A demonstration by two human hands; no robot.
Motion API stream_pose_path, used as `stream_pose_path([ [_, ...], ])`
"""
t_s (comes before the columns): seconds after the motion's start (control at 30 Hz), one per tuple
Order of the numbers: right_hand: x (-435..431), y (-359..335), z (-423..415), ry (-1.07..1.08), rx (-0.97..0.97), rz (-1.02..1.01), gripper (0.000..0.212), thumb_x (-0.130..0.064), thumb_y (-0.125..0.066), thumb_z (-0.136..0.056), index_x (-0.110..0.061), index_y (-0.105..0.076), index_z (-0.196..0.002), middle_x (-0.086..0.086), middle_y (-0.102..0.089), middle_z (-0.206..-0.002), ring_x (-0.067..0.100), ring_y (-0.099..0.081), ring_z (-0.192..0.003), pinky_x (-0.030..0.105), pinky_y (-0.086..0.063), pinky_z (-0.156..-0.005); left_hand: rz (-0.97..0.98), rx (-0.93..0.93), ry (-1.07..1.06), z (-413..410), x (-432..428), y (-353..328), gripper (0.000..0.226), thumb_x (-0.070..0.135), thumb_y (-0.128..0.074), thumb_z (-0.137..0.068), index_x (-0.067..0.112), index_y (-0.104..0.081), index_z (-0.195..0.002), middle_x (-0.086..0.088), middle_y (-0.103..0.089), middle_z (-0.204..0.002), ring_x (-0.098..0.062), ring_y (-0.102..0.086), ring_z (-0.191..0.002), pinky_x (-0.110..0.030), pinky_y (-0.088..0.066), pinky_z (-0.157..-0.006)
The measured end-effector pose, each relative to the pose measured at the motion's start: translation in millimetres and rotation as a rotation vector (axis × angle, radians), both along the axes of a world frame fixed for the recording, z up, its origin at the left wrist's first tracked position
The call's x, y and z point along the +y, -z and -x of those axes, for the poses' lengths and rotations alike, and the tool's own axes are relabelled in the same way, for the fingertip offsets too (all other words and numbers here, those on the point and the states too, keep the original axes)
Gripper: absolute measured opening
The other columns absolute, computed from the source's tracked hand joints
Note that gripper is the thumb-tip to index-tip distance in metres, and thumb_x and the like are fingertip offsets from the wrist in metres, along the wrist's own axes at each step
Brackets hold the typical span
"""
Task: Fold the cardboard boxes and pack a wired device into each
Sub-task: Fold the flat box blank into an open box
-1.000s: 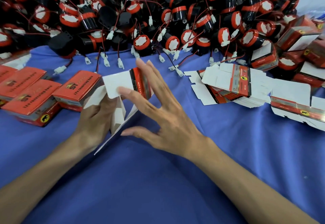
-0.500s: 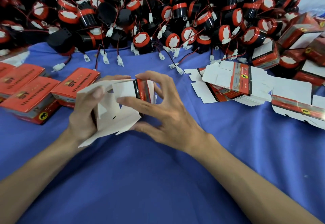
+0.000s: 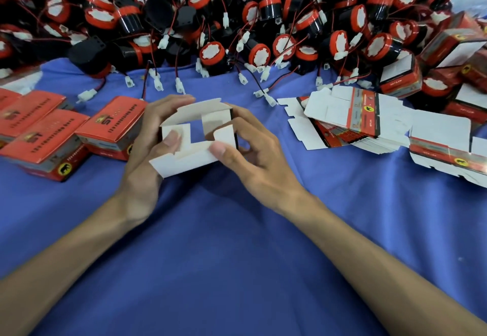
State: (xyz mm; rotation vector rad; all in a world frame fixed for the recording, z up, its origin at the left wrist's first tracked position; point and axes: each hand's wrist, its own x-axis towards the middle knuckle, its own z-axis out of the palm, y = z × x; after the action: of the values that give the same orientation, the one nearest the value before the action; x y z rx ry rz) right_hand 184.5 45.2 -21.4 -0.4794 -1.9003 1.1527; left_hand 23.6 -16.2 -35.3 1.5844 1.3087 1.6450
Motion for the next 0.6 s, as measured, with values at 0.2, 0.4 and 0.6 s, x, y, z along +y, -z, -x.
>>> stream_pose_path([
  [0.2,-4.3,-2.9,5.0,0.007,0.061,0.135,0.009,-0.014,-0.056,-0.088,-0.008,-0.062,-0.089,0.006,-0.058,-0.111,0.028,-0.054,-0.094,0.034,-0.043,-0.081,-0.060,-0.077,-0.033,-7.1,-3.1,-5.0,0.038,0.024,-0.044,-0.085,0.047,-0.063,-0.109,0.024,-0.063,-0.108,0.002,-0.057,-0.095,-0.014,-0.045,-0.078],
  [0.4,-2.7,3.2,5.6,-0.010,0.120,0.189,0.021,-0.012,-0.052,-0.089,-0.028,-0.051,-0.102,-0.011,-0.056,-0.099,0.004,-0.051,-0.089,0.019,-0.039,-0.077,-0.068,0.146,-0.053,-15.2,-7.0,-2.5,0.064,0.002,-0.021,-0.102,0.057,-0.048,-0.122,0.041,-0.054,-0.116,0.022,-0.050,-0.102,0.000,-0.038,-0.084],
  [0.6,-3.3,2.8,3.8,-0.047,0.119,0.139,0.043,-0.008,-0.051,-0.093,-0.029,-0.043,-0.129,-0.006,-0.055,-0.122,0.007,-0.054,-0.101,0.025,-0.042,-0.087,-0.131,0.264,-0.103,-15.6,-6.8,-5.1,0.026,0.025,-0.038,-0.094,0.031,-0.041,-0.118,0.036,-0.053,-0.114,0.016,-0.049,-0.100,-0.003,-0.036,-0.084],
])
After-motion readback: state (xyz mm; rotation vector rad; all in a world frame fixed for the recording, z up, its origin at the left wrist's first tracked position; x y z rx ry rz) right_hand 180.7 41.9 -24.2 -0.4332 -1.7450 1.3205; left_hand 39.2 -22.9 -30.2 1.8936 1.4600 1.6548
